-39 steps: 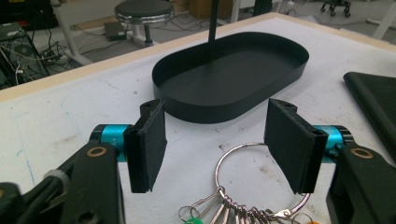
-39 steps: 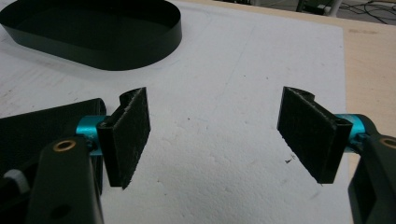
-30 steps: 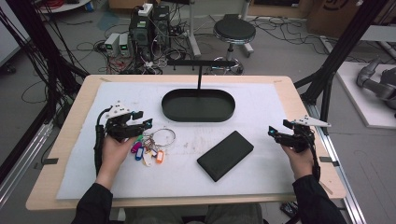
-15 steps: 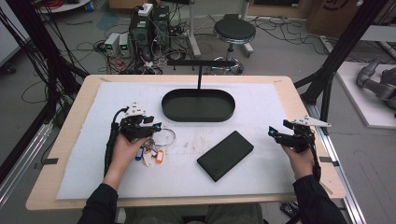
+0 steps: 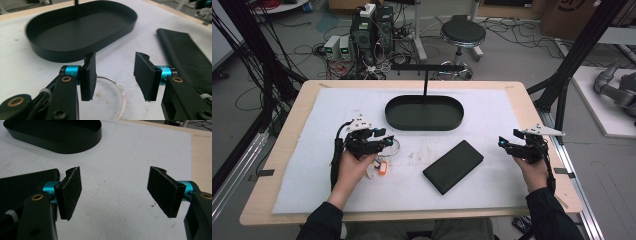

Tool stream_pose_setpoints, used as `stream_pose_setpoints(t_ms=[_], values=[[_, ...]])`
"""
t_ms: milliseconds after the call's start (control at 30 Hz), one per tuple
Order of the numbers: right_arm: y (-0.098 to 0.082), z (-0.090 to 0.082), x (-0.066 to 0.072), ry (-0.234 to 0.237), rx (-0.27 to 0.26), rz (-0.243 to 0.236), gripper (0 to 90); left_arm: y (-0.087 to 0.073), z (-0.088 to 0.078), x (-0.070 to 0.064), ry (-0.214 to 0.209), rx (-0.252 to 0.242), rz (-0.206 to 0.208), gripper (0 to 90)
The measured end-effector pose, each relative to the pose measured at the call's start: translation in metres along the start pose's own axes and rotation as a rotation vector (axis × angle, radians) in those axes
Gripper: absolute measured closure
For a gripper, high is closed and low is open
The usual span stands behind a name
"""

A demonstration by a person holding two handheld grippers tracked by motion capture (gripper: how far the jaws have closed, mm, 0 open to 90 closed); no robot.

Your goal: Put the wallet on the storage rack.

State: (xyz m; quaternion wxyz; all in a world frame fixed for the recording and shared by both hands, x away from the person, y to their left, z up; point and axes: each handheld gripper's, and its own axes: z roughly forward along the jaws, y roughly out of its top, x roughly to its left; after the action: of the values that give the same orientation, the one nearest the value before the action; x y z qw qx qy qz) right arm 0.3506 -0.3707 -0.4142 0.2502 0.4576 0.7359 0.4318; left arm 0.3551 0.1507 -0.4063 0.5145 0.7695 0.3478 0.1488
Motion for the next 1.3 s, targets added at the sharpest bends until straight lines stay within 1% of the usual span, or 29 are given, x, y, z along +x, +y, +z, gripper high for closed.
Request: stream_pose_setpoints(t_ms=[33, 67, 133, 267, 300, 367, 433, 633, 700, 800, 867, 900, 933, 967, 1000, 1067, 1133, 1200, 1267, 1300], values=[[0.000, 0.000, 0.000, 0.000, 0.000, 0.000, 28.0, -0.001, 0.001, -0.004, -0.012, -0.002, -0.005, 52.4], [0.000, 0.000, 0.000, -0.001, 0.002, -0.003, 28.1, -0.002, 0.002, -0.008, -0.020, 0.006, 0.001, 52.0], [0.000, 0.001, 0.000, 0.001, 0.002, -0.004, 28.1, -0.004, 0.004, -0.016, -0.036, 0.008, 0.004, 50.7], [0.001, 0.002, 0.001, -0.003, 0.002, -0.007, 28.0, -0.007, 0.008, -0.030, -0.076, 0.014, -0.007, 46.1], [0.001, 0.003, 0.001, -0.002, 0.004, -0.005, 28.1, -0.007, 0.008, -0.030, -0.076, 0.014, -0.007, 45.1], [0.001, 0.003, 0.001, -0.003, 0.003, -0.010, 28.1, -0.010, 0.015, -0.040, -0.099, 0.034, -0.006, 42.2], [0.001, 0.004, 0.001, -0.004, 0.004, -0.012, 28.1, -0.011, 0.020, -0.044, -0.123, 0.045, -0.009, 39.7], [0.001, 0.004, 0.001, -0.007, 0.005, -0.016, 28.1, -0.015, 0.035, -0.057, -0.154, 0.076, -0.011, 36.9], [0.001, 0.004, 0.001, -0.008, 0.005, -0.014, 28.1, -0.017, 0.039, -0.062, -0.165, 0.089, -0.019, 37.0], [0.001, 0.003, 0.001, -0.008, 0.004, -0.017, 28.1, -0.020, 0.047, -0.067, -0.194, 0.113, -0.040, 37.2], [0.001, 0.003, 0.001, -0.009, 0.005, -0.018, 28.1, -0.021, 0.052, -0.072, -0.206, 0.131, -0.048, 38.9], [0.001, 0.003, 0.001, -0.010, 0.005, -0.018, 28.1, -0.021, 0.052, -0.072, -0.206, 0.131, -0.048, 40.1], [0.001, 0.003, 0.001, -0.008, 0.005, -0.018, 28.1, -0.023, 0.058, -0.075, -0.215, 0.156, -0.052, 40.9], [0.001, 0.004, 0.001, -0.009, 0.004, -0.018, 28.1, -0.023, 0.060, -0.077, -0.215, 0.167, -0.056, 41.6], [0.001, 0.004, 0.001, -0.009, 0.004, -0.018, 28.1, -0.023, 0.060, -0.077, -0.215, 0.167, -0.056, 42.8], [0.001, 0.003, 0.001, -0.008, 0.005, -0.016, 28.1, -0.025, 0.068, -0.081, -0.212, 0.205, -0.070, 44.0], [0.001, 0.003, 0.002, -0.008, 0.005, -0.018, 28.1, -0.026, 0.072, -0.084, -0.215, 0.233, -0.079, 45.5], [0.001, 0.002, 0.001, -0.010, 0.002, -0.018, 28.1, -0.027, 0.074, -0.086, -0.221, 0.243, -0.096, 46.2], [0.001, 0.002, 0.001, -0.012, 0.000, -0.020, 28.1, -0.027, 0.074, -0.086, -0.224, 0.248, -0.102, 48.1], [0.001, 0.002, 0.001, -0.012, 0.001, -0.020, 28.1, -0.027, 0.075, -0.085, -0.233, 0.256, -0.111, 49.2]])
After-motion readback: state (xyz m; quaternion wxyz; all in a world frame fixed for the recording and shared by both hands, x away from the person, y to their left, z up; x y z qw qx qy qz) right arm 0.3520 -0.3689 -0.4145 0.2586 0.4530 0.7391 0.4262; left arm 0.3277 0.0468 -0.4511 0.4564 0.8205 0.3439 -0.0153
